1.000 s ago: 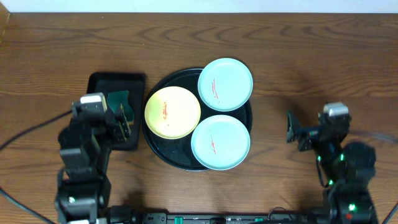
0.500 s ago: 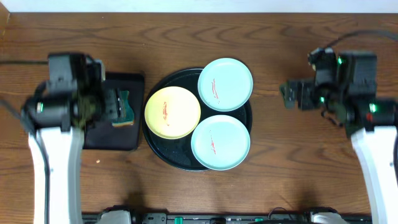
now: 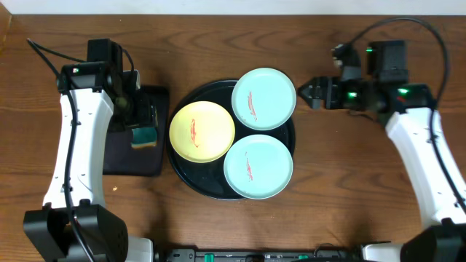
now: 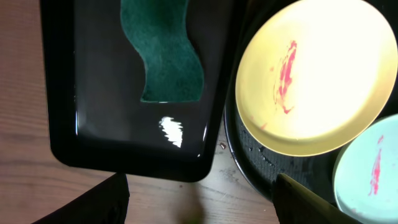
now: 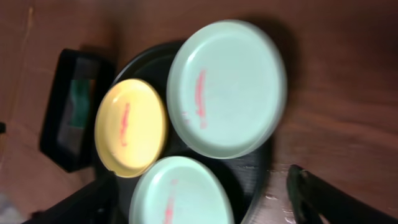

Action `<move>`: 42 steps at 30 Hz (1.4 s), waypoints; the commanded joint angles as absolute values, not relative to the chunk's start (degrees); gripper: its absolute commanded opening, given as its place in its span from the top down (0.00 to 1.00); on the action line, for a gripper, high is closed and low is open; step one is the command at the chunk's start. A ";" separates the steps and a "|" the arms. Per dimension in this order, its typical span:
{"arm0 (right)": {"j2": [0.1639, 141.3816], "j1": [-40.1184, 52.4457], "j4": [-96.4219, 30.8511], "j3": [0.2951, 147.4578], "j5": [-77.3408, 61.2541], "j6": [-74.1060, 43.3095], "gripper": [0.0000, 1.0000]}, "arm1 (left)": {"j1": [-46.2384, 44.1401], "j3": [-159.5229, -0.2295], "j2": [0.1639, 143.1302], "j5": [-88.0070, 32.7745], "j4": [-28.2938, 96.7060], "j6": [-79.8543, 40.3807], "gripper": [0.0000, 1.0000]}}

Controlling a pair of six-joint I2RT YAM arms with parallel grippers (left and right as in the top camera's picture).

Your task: Clean dirty plates on tray and stack at the side

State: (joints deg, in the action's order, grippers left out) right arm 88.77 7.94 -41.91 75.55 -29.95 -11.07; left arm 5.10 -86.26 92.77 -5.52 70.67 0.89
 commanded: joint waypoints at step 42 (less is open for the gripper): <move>127.55 39.51 -39.57 93.32 -4.36 -34.61 0.92 | 11.35 -91.96 90.98 -0.38 69.76 -4.78 0.26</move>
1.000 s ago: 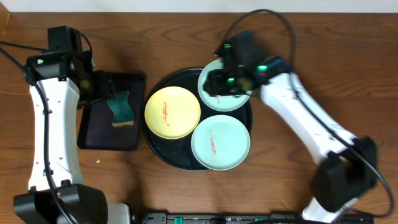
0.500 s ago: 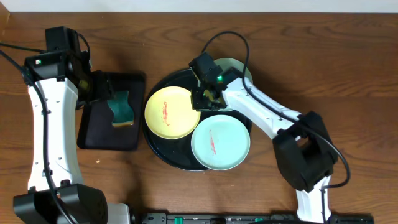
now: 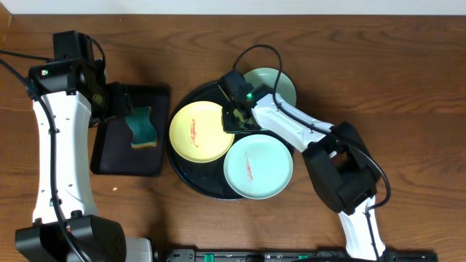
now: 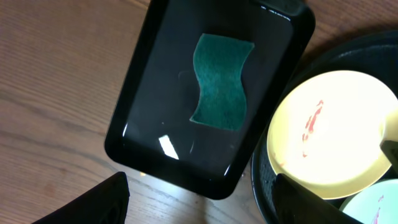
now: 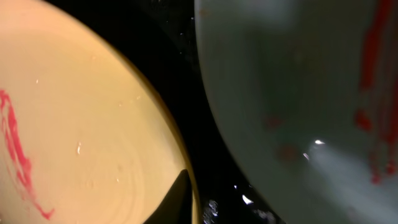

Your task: Clean dirty plates on tray and stack at the side

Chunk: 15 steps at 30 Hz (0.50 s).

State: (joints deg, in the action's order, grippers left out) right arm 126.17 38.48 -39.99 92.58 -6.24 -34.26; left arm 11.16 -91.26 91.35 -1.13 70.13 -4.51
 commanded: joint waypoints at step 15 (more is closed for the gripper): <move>128.55 40.18 -39.70 93.30 -3.05 -32.73 0.99 | 11.33 -87.42 98.24 -1.06 65.54 2.17 0.30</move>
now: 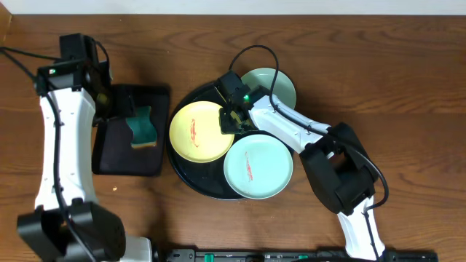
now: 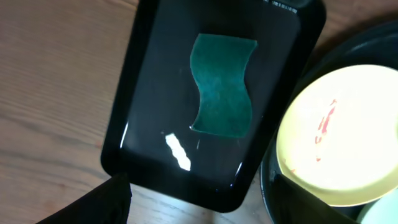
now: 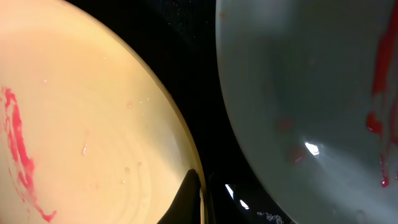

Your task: Clean dirty plates on tray and stack at the side

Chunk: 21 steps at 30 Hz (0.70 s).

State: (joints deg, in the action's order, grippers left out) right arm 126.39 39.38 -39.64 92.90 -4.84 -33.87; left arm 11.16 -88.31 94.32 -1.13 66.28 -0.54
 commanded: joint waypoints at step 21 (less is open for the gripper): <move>128.55 40.18 -40.18 93.21 -3.01 -32.08 0.99 | 11.33 -87.42 119.98 -7.51 58.19 5.08 0.58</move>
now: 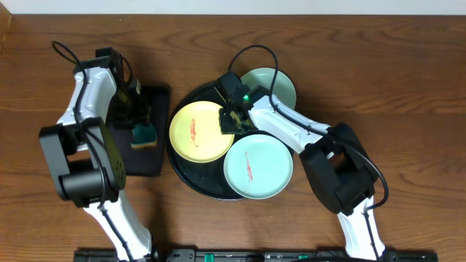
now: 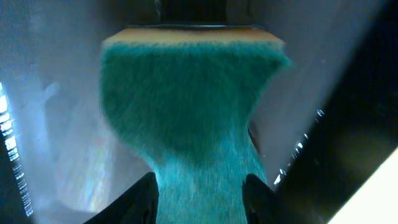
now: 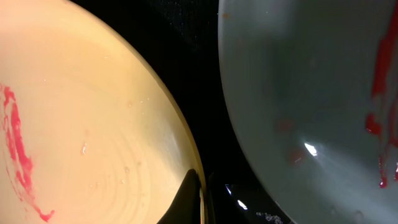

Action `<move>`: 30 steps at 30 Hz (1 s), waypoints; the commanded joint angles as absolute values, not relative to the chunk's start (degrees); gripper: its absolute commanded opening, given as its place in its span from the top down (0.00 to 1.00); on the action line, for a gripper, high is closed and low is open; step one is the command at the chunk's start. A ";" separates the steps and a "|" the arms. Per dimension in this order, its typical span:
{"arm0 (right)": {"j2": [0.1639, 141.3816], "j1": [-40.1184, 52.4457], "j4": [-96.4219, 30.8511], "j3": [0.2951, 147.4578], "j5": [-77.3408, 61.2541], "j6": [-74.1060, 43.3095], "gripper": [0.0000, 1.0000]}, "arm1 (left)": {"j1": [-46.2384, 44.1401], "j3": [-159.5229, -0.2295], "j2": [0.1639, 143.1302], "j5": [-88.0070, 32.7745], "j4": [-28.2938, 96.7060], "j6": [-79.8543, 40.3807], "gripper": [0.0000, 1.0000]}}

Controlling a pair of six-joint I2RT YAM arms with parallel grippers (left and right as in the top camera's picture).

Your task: Clean dirty plates on tray and stack at the side

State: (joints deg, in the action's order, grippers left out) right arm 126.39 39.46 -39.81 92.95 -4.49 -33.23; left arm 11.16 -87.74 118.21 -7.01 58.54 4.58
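Observation:
A yellow plate (image 1: 196, 131) with a red smear lies at the left of the round black tray (image 1: 182, 177). My right gripper (image 1: 231, 121) is shut on that plate's right rim (image 3: 186, 143), one finger inside (image 3: 191, 198), the other outside. Two pale green plates, the far one (image 1: 280, 81) and the near one (image 1: 258, 166), also carry red smears. A green sponge (image 1: 143, 135) lies in the small black tray (image 1: 120, 156). My left gripper (image 1: 138, 116) is down on the sponge (image 2: 193, 112), its fingers (image 2: 142, 200) pressed against both sides of its waist.
The small tray's glossy wall (image 2: 50, 137) rises close on the left of the sponge. The right arm lies across the far green plate. Bare wooden table (image 1: 393, 109) stretches to the right of the round tray.
My left gripper was open high above the small tray; now it is down in the tray with its fingers closed in on the sponge. The right gripper still holds the yellow rim.
At first my right gripper hung open to the right of the round tray and the left hovered over the sponge. Then the right reached the gap between the yellow and far green plates. It shut on the yellow rim, and the left has now taken the sponge.

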 commanded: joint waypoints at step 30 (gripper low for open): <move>128.55 40.12 -40.25 93.21 -2.83 -32.08 0.99 | 11.18 -89.34 105.43 -8.23 59.55 2.74 0.93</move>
State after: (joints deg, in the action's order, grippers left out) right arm 126.39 39.46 -39.83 92.97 -4.45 -32.84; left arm 11.16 -87.44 114.13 -7.20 58.50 2.98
